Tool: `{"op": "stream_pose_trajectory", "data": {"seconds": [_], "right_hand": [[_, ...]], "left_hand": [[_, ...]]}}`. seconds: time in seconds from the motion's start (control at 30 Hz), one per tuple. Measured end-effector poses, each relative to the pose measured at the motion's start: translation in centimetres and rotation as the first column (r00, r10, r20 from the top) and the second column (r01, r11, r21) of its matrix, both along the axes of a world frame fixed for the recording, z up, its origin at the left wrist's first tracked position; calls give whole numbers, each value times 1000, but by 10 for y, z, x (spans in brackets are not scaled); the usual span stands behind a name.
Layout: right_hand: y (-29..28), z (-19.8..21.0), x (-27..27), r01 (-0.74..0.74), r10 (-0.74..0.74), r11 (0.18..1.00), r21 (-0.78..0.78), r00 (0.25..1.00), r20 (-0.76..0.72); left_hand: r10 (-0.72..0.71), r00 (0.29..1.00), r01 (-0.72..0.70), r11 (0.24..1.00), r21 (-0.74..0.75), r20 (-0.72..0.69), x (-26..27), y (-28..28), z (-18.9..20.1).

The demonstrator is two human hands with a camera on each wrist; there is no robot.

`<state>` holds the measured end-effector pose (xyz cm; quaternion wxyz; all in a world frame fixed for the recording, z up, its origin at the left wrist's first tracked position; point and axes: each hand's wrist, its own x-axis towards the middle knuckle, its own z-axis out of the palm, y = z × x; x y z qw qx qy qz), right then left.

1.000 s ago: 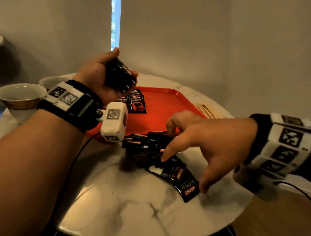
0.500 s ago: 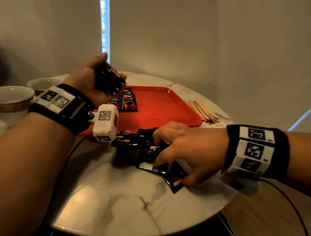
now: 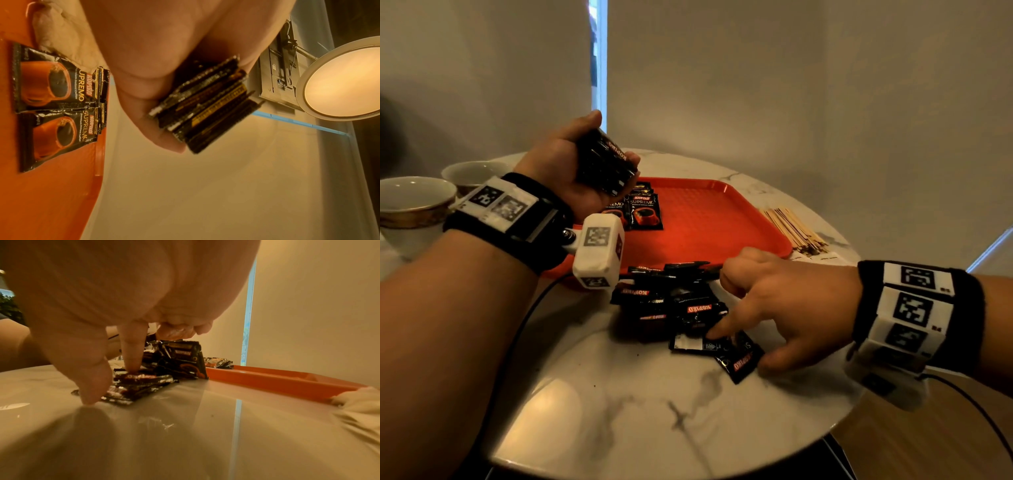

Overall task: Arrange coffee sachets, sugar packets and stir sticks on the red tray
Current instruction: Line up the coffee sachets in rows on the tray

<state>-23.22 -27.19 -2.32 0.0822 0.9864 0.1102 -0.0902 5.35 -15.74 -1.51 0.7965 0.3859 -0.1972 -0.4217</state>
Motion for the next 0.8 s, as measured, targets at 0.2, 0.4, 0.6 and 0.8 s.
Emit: {"op": "stream_pose_trajectory", "data": {"seconds": [0.2, 0.4, 0.6, 0.8], "right_hand": [[-13, -4, -1, -55, 55, 996, 75, 998, -2], [-23, 1, -5, 191, -168, 966, 177, 977, -134], [-24, 1, 2, 381, -368, 916, 128, 923, -116], [-17, 0, 13, 494, -480, 861, 117, 867, -129]], "left_hand": [[-29, 999, 29, 1000, -3, -18, 5, -1, -2], [-25, 1000, 25, 1000, 0, -19, 6, -1, -2], [-25, 999, 25, 1000, 6, -20, 6, -1, -2], [-19, 1000, 19, 1000, 12, -26, 5, -1, -3]]}}
